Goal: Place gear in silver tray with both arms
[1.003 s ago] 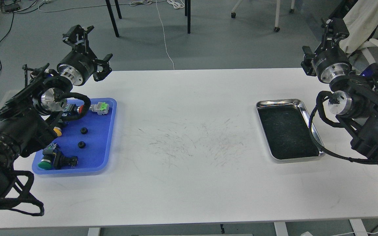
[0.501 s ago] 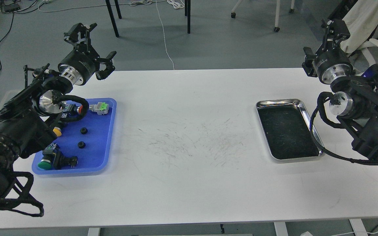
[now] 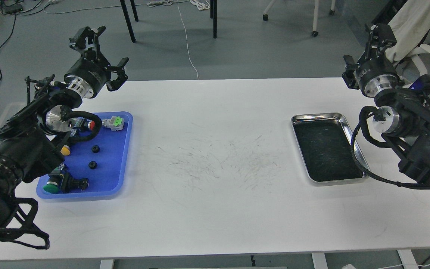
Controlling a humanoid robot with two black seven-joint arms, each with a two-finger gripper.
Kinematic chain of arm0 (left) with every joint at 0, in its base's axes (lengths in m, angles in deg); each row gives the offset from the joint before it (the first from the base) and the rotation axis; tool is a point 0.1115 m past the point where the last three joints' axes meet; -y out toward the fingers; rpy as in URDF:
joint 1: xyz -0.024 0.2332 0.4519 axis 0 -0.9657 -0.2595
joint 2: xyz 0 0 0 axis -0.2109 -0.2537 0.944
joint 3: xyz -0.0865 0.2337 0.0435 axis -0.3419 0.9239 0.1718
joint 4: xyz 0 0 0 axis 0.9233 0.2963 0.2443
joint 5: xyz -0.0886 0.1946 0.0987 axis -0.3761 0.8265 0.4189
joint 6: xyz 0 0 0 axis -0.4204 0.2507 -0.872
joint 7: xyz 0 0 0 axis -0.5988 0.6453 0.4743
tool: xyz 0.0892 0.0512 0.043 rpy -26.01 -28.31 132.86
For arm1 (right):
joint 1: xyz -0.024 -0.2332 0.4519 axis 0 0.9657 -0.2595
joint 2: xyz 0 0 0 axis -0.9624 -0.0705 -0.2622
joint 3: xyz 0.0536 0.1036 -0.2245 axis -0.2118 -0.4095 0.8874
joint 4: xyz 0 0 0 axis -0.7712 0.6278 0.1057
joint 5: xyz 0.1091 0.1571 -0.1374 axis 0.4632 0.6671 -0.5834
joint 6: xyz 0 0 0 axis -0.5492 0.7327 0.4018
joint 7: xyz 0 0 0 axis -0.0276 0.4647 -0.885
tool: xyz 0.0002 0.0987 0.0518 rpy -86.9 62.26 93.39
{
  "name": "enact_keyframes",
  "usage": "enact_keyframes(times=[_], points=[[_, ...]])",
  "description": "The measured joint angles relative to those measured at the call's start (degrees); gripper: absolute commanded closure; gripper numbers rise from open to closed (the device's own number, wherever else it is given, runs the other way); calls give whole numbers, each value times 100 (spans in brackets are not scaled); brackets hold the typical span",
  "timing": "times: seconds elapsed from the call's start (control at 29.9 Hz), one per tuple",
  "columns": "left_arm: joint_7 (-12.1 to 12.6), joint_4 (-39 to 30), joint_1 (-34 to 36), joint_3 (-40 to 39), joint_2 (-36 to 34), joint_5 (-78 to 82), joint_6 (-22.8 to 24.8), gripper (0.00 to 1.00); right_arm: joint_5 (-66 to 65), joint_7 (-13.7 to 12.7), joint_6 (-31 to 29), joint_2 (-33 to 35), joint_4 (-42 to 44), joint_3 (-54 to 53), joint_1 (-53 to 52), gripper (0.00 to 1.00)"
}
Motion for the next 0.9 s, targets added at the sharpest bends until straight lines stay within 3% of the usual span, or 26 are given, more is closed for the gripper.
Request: enact_keyframes(times=[0.5,0.7,0.9], points=[[31,-3,-6,142,-15,26,-132,1,0,-1,9,-9,2,5,9,1],[34,-9,-29,159,19,22,-414,1,0,8,10,-9,-20,5,41,1],[14,-121,-129,148,-15,23,-278,1,0,9,10,-12,-23,5,44,1]])
